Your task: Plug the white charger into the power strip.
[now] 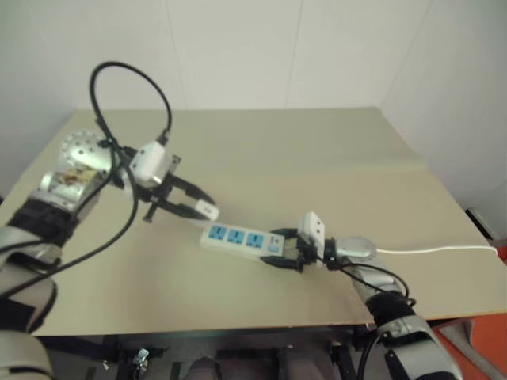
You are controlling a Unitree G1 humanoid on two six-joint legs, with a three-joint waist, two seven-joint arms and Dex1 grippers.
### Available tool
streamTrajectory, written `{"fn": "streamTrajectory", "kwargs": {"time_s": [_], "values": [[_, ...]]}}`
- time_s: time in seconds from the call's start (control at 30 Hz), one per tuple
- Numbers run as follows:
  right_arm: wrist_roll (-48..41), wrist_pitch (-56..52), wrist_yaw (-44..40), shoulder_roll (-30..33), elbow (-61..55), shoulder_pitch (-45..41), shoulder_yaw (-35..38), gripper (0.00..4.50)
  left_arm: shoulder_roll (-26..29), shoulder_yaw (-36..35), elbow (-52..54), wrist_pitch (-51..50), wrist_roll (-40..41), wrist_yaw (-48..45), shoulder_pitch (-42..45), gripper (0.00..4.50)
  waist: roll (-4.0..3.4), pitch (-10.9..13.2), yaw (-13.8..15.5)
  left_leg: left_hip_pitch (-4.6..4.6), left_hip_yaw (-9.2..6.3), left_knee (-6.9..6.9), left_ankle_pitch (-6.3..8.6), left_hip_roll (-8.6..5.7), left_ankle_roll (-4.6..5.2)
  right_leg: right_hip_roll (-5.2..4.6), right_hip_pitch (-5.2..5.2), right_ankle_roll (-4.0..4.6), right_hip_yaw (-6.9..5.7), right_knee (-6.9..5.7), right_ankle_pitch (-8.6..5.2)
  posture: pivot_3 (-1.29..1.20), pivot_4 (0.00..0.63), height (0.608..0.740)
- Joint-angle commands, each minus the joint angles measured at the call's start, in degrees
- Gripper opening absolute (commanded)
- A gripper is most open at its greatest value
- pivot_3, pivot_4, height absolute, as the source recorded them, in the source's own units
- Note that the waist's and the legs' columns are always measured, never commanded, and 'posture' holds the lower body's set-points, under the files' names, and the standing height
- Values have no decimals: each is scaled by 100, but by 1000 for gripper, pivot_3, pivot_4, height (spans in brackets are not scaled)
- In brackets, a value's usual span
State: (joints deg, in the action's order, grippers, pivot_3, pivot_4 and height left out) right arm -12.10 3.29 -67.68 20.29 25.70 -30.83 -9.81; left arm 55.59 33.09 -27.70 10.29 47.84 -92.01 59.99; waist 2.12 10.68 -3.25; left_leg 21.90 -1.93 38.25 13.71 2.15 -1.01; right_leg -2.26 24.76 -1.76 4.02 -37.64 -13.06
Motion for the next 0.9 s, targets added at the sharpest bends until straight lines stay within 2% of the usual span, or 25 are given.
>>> {"fn": "streamTrajectory", "kwargs": {"time_s": [0.03, 0.17, 0.33, 0.63, 0.9], "values": [[8, 38, -343, 50, 23, -123, -114, 3417, -390, -1026, 256, -946, 224, 377, -422, 990, 0, 0, -9, 0, -1, 0, 0, 1, 0, 0, 0, 1, -1, 1, 0, 0, 150, 740], [-41, 65, -658, -20, 137, -262, -191, 3417, -933, -1668, 676, -1685, 96, 897, -1020, 990, 0, 0, -55, 2, -3, 0, 0, 1, 0, 1, 2, 29, -1, 0, 16, 0, 150, 740], [41, 174, -761, -183, 331, -383, -271, 3417, -1521, -2058, 994, -2151, -170, 1173, -1571, 990, 0, 0, -79, -1, -3, 0, 0, 1, 0, 1, 1, 40, -2, -2, 22, 0, 150, 740], [105, 282, -736, -374, 387, -360, -311, 3417, -2561, -2670, 921, -1481, -792, 997, -2147, 990, 2, -1, -83, -4, -2, 0, 0, 0, 0, 2, 0, 45, 0, -2, 25, 0, 150, 740], [87, 262, -753, -375, 315, -304, -327, 3417, -2805, -2846, 875, -1266, -1157, 623, -2354, 990, 2, -2, -82, -7, -3, -1, 0, -1, 0, 2, -2, 46, 1, -2, 26, 0, 150, 740]]}}
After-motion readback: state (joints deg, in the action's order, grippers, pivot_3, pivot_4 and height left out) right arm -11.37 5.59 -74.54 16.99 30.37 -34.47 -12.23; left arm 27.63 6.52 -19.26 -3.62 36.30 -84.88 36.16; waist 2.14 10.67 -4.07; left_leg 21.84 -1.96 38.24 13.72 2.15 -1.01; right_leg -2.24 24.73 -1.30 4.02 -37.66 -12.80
